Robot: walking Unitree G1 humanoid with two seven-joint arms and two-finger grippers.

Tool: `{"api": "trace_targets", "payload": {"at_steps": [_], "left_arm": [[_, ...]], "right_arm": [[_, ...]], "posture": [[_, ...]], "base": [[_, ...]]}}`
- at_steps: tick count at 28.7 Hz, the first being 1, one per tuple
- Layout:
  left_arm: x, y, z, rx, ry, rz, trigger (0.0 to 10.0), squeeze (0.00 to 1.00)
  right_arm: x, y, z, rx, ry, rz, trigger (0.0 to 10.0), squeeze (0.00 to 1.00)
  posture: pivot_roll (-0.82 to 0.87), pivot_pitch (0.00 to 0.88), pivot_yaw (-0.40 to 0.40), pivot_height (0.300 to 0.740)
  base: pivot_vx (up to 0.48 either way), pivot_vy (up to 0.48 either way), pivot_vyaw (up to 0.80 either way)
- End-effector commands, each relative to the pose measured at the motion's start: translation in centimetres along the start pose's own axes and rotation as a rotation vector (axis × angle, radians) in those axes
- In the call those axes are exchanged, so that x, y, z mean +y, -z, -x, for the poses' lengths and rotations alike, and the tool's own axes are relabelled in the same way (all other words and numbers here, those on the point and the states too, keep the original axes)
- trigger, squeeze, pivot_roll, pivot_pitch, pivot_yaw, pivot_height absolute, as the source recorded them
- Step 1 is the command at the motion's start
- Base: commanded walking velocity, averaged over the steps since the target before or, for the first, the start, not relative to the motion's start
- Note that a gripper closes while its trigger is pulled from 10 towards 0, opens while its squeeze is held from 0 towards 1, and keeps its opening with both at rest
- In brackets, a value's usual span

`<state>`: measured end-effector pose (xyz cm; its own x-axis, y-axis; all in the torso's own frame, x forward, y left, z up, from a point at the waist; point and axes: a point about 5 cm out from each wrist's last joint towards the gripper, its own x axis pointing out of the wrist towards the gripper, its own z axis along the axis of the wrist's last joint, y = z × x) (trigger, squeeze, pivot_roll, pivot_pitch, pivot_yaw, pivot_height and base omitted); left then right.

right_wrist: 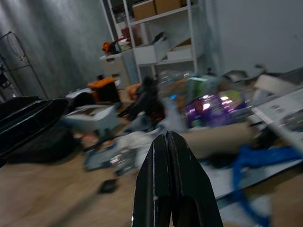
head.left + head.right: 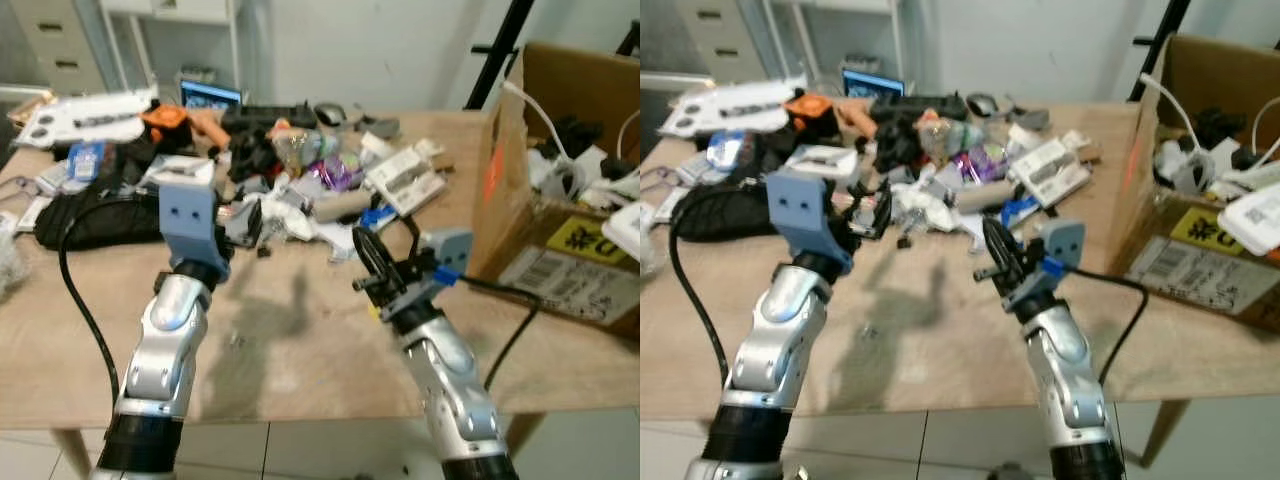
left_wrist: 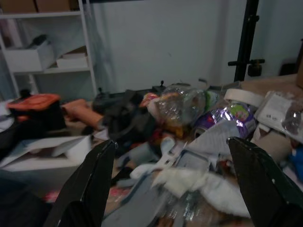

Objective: Picking trash to rubbish bin

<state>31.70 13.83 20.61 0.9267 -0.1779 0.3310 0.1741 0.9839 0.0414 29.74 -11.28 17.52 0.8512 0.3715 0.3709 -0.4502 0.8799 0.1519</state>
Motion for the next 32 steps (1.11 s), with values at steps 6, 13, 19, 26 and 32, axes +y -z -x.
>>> {"api": "trace_targets", "payload": {"at_steps": [6,13,19,26,32], "left_arm": [[0.39,0.26,0.46,0.010,-0.015,0.012,10.0,0.00],[0.58,0.23,0.60,0.008,-0.014,0.010,10.0,0.00],[0.42,0.23,0.53,0.009,-0.003,0.016,10.0,0.00],[0.16,0.30,0.51,0.020,0.019,0.015,10.0,0.00],[0.26,0.31,0.34,0.026,0.022,0.029,10.0,0.00]], "right_arm": [[-0.07,0.23,0.22,0.015,0.004,-0.003,10.0,0.00],[0.04,0.30,0.28,0.018,0.001,-0.008,10.0,0.00],[0.02,0.35,0.24,0.020,0.000,-0.010,10.0,0.00],[0.02,0.43,0.38,0.021,0.005,-0.011,10.0,0.00],[0.05,0.48,0.43,0.022,0.011,-0.014,10.0,0.00]], "posture": [[0.03,0.159,-0.013,0.740],[0.03,0.147,-0.012,0.740],[0.04,0.147,-0.012,0.740],[0.04,0.149,-0.007,0.740],[0.04,0.157,-0.004,0.740]], "base": [[0.000,0.000,0.00],[0.000,0.000,0.00],[0.000,0.000,0.00],[0.000,0.000,0.00],[0.000,0.000,0.00]]}}
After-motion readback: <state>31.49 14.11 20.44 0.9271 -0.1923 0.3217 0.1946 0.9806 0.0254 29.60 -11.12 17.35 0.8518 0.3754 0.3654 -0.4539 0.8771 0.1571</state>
